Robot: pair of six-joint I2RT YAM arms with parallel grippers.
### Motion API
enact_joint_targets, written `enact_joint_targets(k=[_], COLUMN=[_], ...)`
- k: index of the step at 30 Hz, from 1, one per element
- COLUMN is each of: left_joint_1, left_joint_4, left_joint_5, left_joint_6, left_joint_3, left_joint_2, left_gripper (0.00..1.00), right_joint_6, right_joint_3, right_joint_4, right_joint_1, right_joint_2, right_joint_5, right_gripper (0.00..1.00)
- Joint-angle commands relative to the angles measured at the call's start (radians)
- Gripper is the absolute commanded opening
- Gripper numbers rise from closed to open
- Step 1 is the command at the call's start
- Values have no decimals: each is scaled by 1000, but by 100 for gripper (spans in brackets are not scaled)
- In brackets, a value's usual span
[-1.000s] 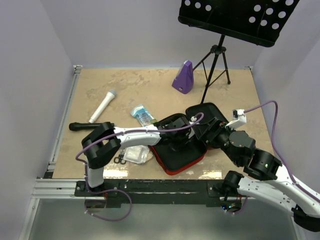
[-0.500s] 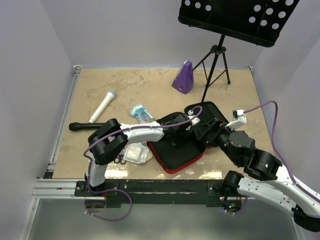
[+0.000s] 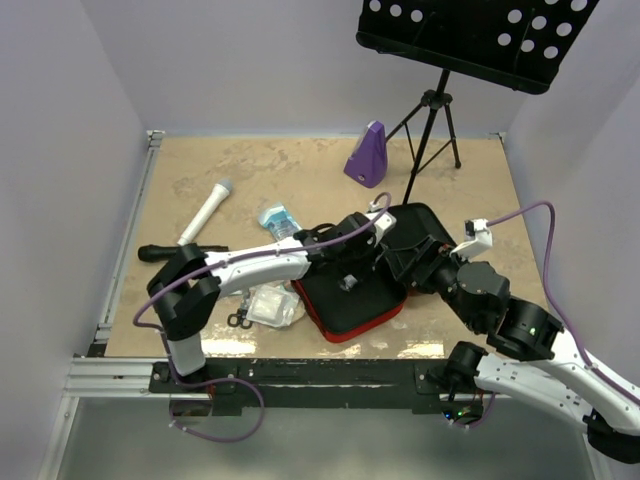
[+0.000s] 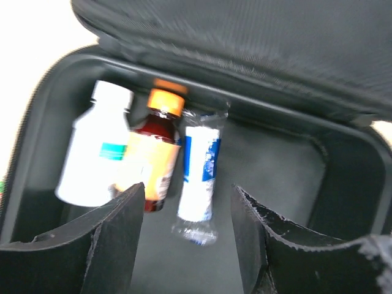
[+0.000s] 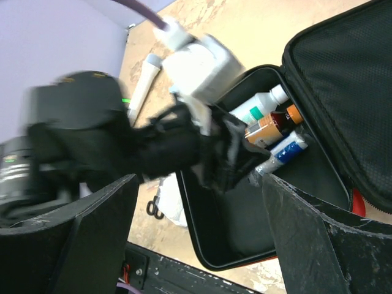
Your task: Organize the medicine kit
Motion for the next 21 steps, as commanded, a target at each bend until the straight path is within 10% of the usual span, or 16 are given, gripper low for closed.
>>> enact_joint_targets(k=[1,7,12,21], left_joint_1=[5,33,316,453], left_joint_4=[-24,-59,-139,-174], left_joint_5=[-11,-220,-272,-131], left_joint_6=[-19,-158,-328,-431], left_joint_3=[-29,-234,-439,-554], left_joint_2=[-143,-420,-670,-669], left_gripper=[63,66,78,80], right_joint_6=[-1,-15,-35,-49], right_joint_3=[23,8,-3,-35], right_joint_4=[24,51,93,160], right_joint_1=[3,3,3,3], right_joint_2=[10,25,59,100], right_joint_5=[15,2,-17,-52], right_gripper=[87,87,87,87])
